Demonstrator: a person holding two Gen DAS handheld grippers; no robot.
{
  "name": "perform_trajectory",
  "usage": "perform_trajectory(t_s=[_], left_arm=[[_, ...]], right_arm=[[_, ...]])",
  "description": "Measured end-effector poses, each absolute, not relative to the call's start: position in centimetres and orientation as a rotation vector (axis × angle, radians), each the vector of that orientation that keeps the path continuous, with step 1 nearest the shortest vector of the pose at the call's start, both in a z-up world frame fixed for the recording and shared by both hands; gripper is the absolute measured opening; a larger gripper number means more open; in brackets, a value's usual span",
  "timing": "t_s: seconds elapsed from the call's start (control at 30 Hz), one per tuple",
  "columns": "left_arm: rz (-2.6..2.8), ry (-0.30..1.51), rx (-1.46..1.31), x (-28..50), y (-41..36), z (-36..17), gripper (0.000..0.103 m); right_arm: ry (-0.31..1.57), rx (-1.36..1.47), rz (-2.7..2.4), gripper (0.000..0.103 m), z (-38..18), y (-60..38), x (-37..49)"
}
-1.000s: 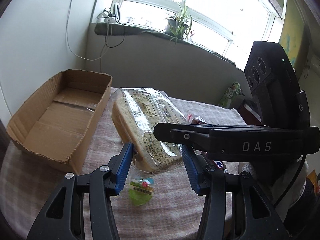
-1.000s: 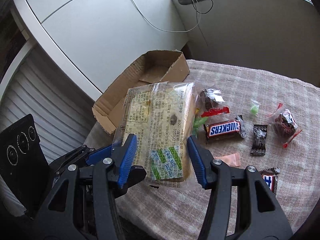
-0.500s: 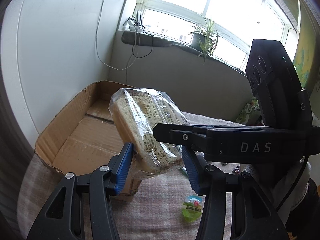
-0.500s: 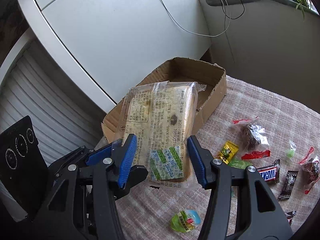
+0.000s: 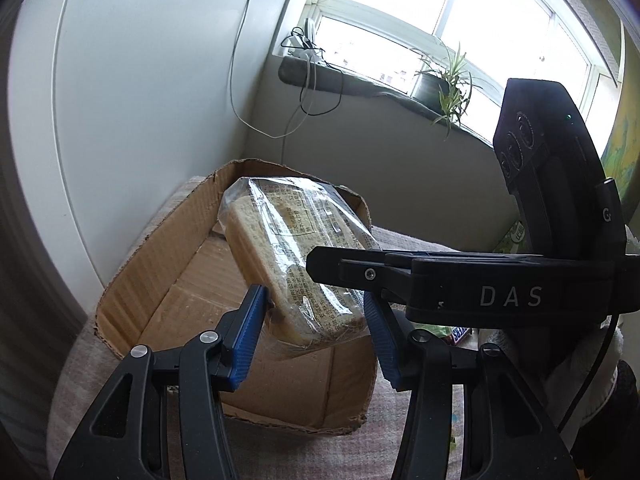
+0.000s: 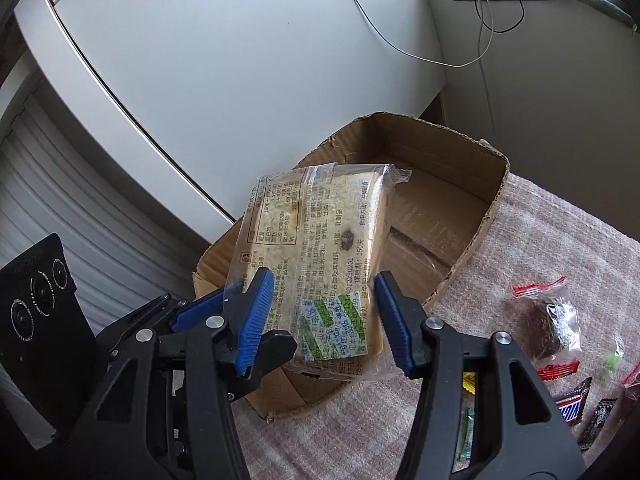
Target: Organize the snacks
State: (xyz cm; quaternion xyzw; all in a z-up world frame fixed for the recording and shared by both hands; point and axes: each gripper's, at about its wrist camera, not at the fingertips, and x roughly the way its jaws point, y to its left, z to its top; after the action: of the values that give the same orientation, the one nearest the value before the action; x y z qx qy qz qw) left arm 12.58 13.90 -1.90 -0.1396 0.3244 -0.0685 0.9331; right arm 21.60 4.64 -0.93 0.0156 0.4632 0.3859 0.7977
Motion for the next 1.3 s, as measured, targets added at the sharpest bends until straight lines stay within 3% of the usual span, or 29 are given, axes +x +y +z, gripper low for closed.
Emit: perform_trajectory(t_s=[0.97, 1.07, 1.3], left_arm=[[-0.060, 0.659, -0.271, 10.4, 13.4, -0.6, 0.049], [-0.066, 0.661, -0.263, 9.7, 12.8, -0.4, 0.050], [-0.100, 0.691, -0.255, 8.2, 10.7, -0.6, 0.050]], right_arm=[[0.947, 0.017, 0.742, 0.056, 1.0, 0.5, 20.5], [0.924, -0.003, 0.716, 0.064, 1.4, -1.3, 19.6], [0.877, -0.022, 0.634, 0.065, 2.0, -6.3, 17.7]])
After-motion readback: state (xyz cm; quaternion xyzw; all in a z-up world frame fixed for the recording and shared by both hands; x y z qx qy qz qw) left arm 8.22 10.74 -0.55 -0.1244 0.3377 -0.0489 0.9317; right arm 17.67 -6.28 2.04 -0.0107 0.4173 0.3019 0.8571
